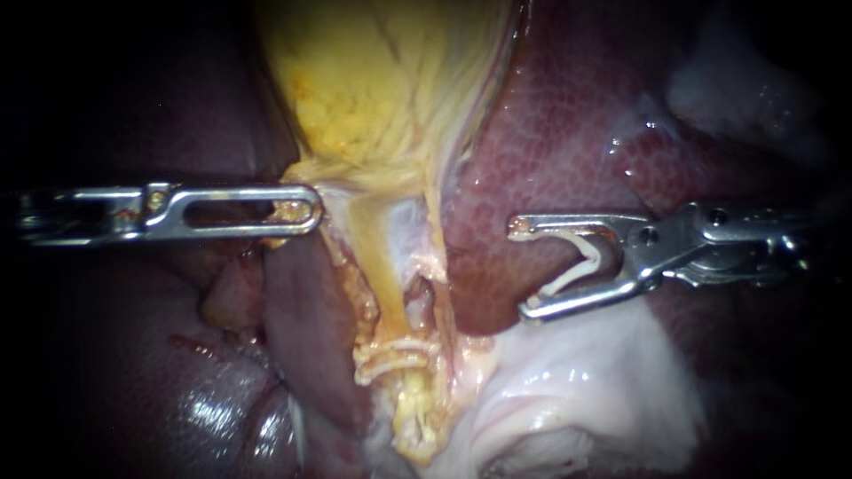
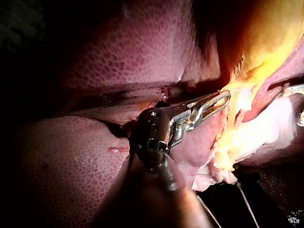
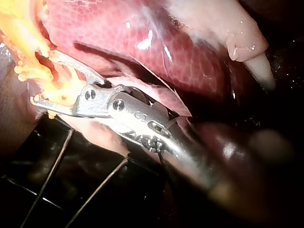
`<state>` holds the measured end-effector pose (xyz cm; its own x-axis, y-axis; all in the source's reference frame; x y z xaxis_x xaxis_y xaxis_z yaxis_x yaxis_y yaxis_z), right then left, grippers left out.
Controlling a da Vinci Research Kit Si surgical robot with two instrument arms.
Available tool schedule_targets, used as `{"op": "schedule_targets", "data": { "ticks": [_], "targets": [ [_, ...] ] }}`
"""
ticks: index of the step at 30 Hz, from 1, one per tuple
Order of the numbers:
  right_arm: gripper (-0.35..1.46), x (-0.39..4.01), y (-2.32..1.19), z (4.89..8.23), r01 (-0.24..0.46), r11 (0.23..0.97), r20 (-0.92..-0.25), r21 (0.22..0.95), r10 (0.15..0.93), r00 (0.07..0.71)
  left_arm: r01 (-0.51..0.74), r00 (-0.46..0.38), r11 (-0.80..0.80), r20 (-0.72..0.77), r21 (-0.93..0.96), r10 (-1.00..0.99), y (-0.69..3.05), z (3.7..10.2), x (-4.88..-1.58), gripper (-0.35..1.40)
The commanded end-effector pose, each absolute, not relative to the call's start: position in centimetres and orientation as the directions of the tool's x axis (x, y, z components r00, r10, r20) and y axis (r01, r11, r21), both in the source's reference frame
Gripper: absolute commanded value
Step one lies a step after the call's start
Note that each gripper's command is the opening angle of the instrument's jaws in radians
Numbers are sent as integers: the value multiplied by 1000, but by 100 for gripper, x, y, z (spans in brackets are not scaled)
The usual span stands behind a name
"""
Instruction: Clipping third clip left tube
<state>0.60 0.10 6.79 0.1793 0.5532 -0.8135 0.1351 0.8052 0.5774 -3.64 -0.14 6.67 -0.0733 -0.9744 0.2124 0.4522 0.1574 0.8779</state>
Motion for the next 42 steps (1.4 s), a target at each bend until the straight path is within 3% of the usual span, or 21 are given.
{"op": "schedule_targets", "data": {
  "ticks": [1,13,23,29,42],
  "targets": [
    [60,67,5,686,137,799,-808,586,562,175,453,-74,159,214,877,-974,-15,667,-364,-35],
    [60,125,-45,756,167,746,-761,645,608,225,453,-74,159,215,877,-974,-17,667,-363,-35],
    [60,142,-50,791,152,730,-741,667,626,245,457,-77,157,215,876,-974,-21,659,-365,-35],
    [60,156,-50,796,155,713,-725,684,641,251,457,-78,157,215,875,-974,-21,657,-365,-35],
    [60,180,-57,771,276,612,-663,741,731,160,456,-76,158,215,876,-974,-18,663,-362,-35]
  ]
}}
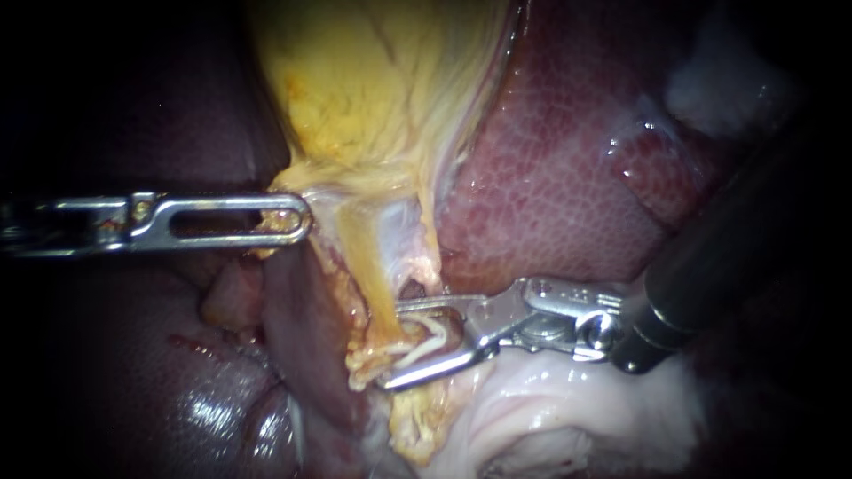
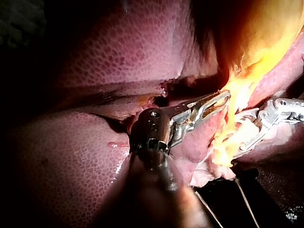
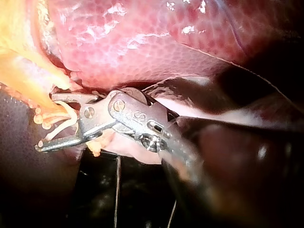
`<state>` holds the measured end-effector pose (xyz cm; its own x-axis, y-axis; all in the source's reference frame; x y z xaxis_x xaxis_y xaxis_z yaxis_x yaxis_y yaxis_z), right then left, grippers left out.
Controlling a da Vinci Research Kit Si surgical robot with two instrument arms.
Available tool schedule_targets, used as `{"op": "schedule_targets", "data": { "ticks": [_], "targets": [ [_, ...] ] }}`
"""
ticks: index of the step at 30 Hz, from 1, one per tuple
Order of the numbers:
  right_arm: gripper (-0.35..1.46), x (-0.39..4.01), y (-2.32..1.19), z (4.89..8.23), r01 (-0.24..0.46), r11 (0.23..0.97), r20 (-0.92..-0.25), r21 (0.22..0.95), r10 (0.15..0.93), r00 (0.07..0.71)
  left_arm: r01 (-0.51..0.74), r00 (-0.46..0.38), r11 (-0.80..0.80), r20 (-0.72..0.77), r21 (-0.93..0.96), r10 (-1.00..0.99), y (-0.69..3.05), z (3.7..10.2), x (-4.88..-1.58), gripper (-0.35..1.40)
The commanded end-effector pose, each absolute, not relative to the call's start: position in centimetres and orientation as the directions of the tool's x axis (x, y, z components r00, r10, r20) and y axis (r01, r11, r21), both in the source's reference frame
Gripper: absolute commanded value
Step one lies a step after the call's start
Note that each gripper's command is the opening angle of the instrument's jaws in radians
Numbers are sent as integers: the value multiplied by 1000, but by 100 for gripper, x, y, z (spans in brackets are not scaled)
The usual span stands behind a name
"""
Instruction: Clipping third clip left tube
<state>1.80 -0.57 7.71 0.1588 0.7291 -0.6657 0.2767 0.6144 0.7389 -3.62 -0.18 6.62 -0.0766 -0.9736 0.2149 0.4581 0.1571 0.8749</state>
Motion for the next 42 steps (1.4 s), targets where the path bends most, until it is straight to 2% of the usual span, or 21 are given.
{"op": "schedule_targets", "data": {
  "ticks": [1,12,21,31,33,34,36,37,42],
  "targets": [
    [59,182,-57,770,283,606,-660,743,735,157,456,-76,158,215,876,-974,-18,664,-362,-35],
    [59,203,-53,771,315,560,-616,766,779,113,457,-77,159,217,875,-973,-17,672,-364,-35],
    [58,208,-19,762,328,540,-593,776,801,84,459,-79,159,218,874,-973,-18,673,-367,-35],
    [51,205,-3,765,295,492,-536,819,839,89,459,-79,159,219,874,-973,-19,673,-368,-35],
    [41,202,-2,767,290,457,-502,841,860,98,459,-79,159,219,874,-973,-19,673,-368,-35],
    [27,199,-2,768,288,421,-466,860,878,109,459,-79,159,219,874,-973,-19,673,-368,-35],
    [-23,190,-3,769,323,385,-445,864,886,133,459,-79,159,219,874,-973,-19,673,-368,-35],
    [-35,189,-3,770,318,386,-446,866,884,140,459,-79,159,219,874,-973,-19,673,-368,-35],
    [-35,190,-5,777,310,385,-445,870,882,154,460,-79,159,219,874,-973,-19,673,-368,-35]
  ]
}}
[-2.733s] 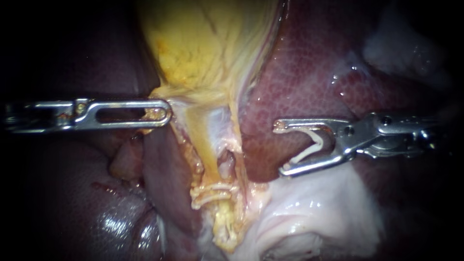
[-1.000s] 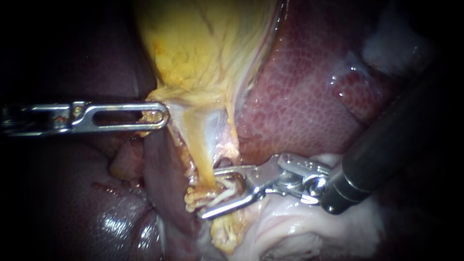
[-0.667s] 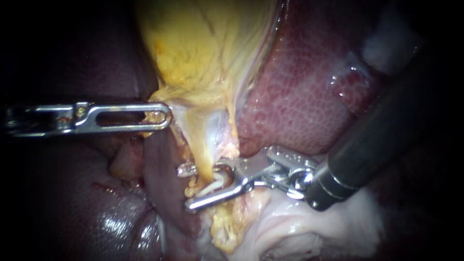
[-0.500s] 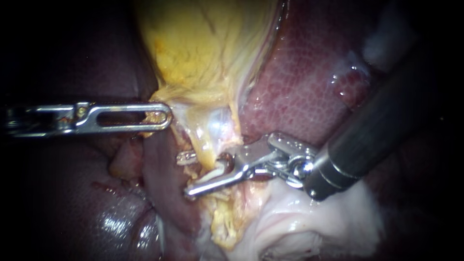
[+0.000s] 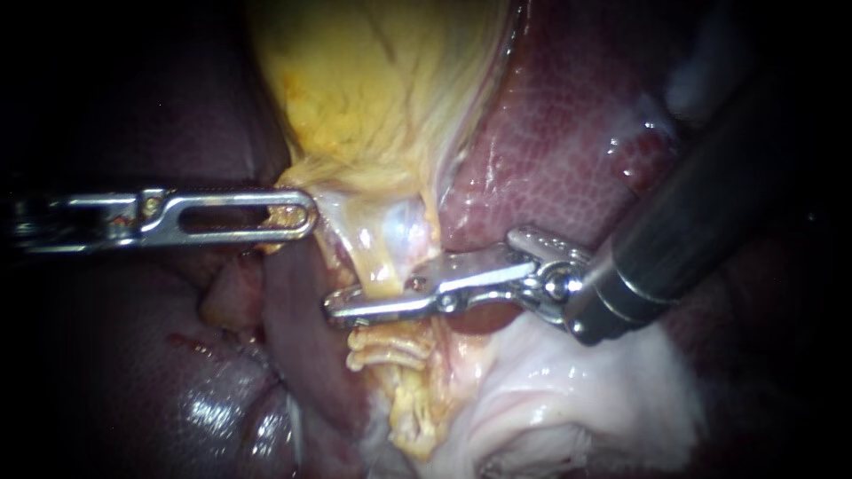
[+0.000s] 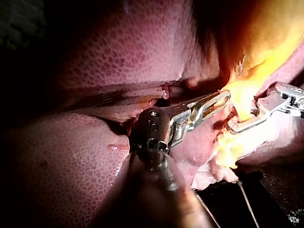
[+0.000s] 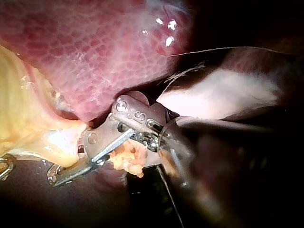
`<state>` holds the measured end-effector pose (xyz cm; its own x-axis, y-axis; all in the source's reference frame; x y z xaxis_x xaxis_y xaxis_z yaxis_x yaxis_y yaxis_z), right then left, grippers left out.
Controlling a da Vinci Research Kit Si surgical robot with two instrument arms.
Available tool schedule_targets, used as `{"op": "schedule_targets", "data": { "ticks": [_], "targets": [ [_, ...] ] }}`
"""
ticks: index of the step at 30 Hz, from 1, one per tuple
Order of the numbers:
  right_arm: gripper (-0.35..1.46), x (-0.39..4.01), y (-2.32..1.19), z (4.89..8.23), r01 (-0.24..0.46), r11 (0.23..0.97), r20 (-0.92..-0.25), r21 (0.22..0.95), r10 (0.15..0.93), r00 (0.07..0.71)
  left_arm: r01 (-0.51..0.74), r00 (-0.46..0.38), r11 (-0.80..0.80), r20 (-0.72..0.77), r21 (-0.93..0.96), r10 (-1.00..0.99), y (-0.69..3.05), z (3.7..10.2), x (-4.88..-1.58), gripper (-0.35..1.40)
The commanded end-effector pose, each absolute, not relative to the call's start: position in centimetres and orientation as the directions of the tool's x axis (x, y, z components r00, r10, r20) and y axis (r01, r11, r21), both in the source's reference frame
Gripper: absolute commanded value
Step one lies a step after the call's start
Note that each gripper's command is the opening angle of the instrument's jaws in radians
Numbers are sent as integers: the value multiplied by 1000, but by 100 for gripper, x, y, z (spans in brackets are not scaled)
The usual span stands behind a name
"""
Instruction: Clipping third clip left tube
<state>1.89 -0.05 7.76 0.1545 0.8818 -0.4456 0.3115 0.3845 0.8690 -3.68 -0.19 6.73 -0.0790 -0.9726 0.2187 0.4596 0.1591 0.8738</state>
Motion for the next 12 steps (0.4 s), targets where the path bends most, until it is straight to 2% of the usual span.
{"op": "schedule_targets", "data": {
  "ticks": [1,12],
  "targets": [
    [-35,190,-6,778,310,385,-446,869,882,155,460,-79,159,219,874,-973,-19,673,-368,-35],
    [-35,190,-8,779,308,376,-438,874,884,164,460,-80,159,219,873,-973,-20,672,-369,-35]
  ]
}}
